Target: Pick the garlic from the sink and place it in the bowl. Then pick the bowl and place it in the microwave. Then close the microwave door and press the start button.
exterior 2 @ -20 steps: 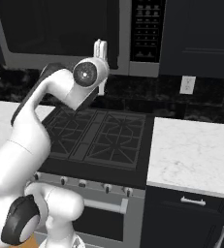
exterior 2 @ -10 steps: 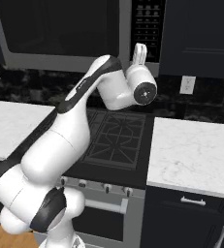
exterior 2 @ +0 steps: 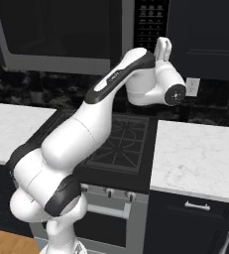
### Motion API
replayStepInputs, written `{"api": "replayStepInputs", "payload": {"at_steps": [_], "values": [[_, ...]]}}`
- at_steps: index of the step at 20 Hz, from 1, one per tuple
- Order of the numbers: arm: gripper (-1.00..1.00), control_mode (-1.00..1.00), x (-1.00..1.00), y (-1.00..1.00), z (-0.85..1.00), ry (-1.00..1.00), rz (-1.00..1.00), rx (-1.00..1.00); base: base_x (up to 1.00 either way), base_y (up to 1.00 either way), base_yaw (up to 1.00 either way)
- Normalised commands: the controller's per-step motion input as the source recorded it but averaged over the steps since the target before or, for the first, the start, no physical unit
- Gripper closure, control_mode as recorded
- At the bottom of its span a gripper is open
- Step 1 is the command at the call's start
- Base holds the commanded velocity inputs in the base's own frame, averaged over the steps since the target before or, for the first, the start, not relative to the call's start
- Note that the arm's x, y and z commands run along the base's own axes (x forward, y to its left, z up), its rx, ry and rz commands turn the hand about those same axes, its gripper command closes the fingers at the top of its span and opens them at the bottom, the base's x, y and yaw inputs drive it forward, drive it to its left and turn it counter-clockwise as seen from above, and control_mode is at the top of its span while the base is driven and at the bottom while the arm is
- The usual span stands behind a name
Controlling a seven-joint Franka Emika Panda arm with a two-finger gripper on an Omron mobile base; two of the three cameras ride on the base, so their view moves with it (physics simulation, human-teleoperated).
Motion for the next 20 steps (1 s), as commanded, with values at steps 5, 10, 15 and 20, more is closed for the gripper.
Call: {"api": "replayStepInputs", "payload": {"at_steps": [5,10,15,20], "values": [[1.0,-1.0,0.51,0.25,-0.13,-0.06,-0.03,0.0,0.0,0.0,0.0],[1.0,-1.0,0.39,0.03,0.0,-0.01,-0.07,0.0,0.0,0.0,0.0],[1.0,-1.0,0.47,0.0,0.0,0.0,-0.07,0.0,0.0,0.0,0.0],[1.0,-1.0,0.33,-0.11,0.0,0.0,-0.03,0.0,0.0,0.0,0.0]]}}
